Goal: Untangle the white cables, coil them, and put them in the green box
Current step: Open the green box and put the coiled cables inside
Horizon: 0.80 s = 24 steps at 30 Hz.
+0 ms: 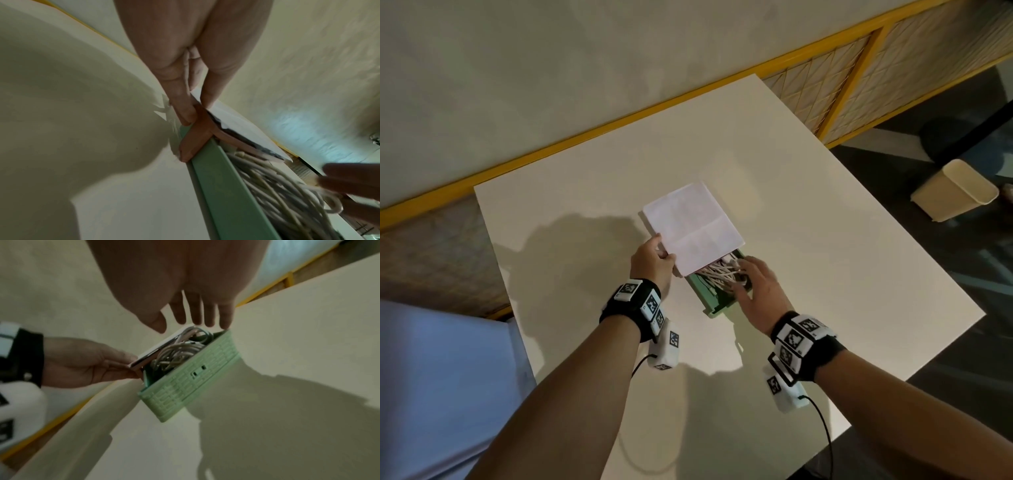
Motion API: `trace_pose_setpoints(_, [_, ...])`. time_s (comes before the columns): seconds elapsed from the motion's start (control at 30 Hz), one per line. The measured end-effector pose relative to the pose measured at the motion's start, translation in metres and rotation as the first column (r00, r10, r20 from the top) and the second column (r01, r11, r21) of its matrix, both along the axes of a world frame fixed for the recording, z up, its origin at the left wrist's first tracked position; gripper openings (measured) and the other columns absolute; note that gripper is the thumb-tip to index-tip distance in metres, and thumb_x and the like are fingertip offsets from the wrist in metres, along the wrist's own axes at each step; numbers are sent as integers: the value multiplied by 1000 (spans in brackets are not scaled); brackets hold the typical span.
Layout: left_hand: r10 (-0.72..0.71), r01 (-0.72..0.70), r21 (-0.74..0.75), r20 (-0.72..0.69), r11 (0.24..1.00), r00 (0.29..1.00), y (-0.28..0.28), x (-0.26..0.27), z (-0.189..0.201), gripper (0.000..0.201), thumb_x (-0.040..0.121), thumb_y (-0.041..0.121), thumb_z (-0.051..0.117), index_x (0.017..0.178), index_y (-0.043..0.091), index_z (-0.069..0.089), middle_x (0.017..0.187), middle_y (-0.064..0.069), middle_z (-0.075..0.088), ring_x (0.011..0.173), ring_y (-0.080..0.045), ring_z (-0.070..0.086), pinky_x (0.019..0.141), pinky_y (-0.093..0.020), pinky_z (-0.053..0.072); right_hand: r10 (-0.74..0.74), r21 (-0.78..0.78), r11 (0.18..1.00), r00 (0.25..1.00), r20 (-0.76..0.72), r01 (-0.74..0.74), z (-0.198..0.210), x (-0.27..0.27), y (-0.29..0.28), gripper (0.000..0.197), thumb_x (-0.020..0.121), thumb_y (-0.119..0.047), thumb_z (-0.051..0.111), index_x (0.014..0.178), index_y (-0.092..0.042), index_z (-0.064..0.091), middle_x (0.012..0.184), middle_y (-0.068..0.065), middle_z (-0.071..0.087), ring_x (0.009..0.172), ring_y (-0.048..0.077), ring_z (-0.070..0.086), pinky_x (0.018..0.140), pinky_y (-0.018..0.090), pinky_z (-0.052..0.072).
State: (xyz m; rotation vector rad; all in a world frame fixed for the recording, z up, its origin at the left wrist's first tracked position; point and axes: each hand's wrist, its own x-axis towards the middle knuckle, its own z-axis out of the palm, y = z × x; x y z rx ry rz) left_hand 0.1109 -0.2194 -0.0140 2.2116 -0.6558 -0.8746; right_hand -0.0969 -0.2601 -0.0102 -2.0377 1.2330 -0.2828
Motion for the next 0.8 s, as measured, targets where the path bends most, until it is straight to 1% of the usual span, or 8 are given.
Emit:
trace_pose_setpoints(0.1, [60, -60, -28, -10, 998, 998, -1, 6, 0, 48, 86, 12, 63, 132, 14, 51, 115, -6, 68, 106, -21, 63, 86, -24, 45, -330, 84, 941, 944, 11, 328, -2, -18, 1, 41, 91, -17, 51, 130, -5, 45, 127, 12, 52, 108, 27, 57, 96, 39, 47])
trace_pose_setpoints(0.17, [66, -68, -51, -31, 996, 997, -2, 10, -4, 52, 83, 11, 65, 132, 16, 51, 112, -5, 68, 103, -21, 64, 93, -33, 51, -530, 404, 766, 847, -46, 501, -2, -18, -2, 41, 92, -17, 47, 131, -6, 43, 121, 13, 56, 97, 31, 62, 87, 43, 53])
trace_pose_setpoints(0.23, [47, -51, -60, -67, 997, 997, -1, 12, -7, 57, 80, 9, 66, 134, 17, 51, 111, -5, 68, 104, -21, 64, 93, -41, 54, -683, 755, 476, 731, -6, 451, 3, -11, -3, 29, 93, -15, 42, 119, -3, 49, 104, 14, 55, 74, 31, 62, 65, 39, 58])
trace_pose_setpoints(0.27, [37, -41, -55, -68, 998, 997, -1, 12, -8, 58, 79, 8, 67, 135, 15, 51, 113, -6, 68, 105, -21, 64, 94, -42, 53, -732, 835, 387, 681, 20, 392, 8, -7, -4, 24, 93, -15, 41, 109, -2, 52, 96, 15, 53, 64, 30, 59, 57, 35, 57])
trace_pose_setpoints(0.3, [28, -31, -56, -59, 998, 998, -2, 12, -11, 59, 79, 7, 67, 136, 14, 50, 114, -6, 67, 107, -21, 63, 95, -42, 53, -758, 864, 350, 651, 34, 363, 12, -3, -5, 22, 93, -15, 39, 102, -1, 53, 91, 17, 52, 58, 29, 57, 53, 33, 57])
trace_pose_setpoints(0.43, [39, -44, -67, -75, 997, 996, -4, 13, -16, 59, 78, 4, 67, 134, 12, 52, 106, -2, 63, 107, -24, 63, 95, -43, 53, -786, 878, 337, 615, 62, 341, 20, 16, -6, 27, 98, -22, 37, 83, -5, 52, 76, 19, 59, 60, 30, 58, 63, 39, 55])
trace_pose_setpoints(0.53, [31, -35, -52, -70, 998, 997, -6, 14, -19, 57, 78, 3, 66, 134, 10, 53, 101, -1, 61, 107, -23, 62, 96, -42, 52, -800, 869, 330, 598, 49, 369, 21, 29, -9, 31, 96, -29, 39, 77, -8, 51, 76, 18, 57, 67, 30, 55, 64, 38, 52])
trace_pose_setpoints(0.8, [63, -72, -67, -125, 995, 990, -8, 17, -27, 58, 79, 0, 67, 134, 11, 52, 102, -3, 61, 105, -27, 63, 93, -45, 54, -777, 837, 346, 629, 3, 423, 13, 46, -26, 29, 96, -29, 43, 91, -1, 51, 74, 18, 61, 62, 29, 60, 63, 39, 54])
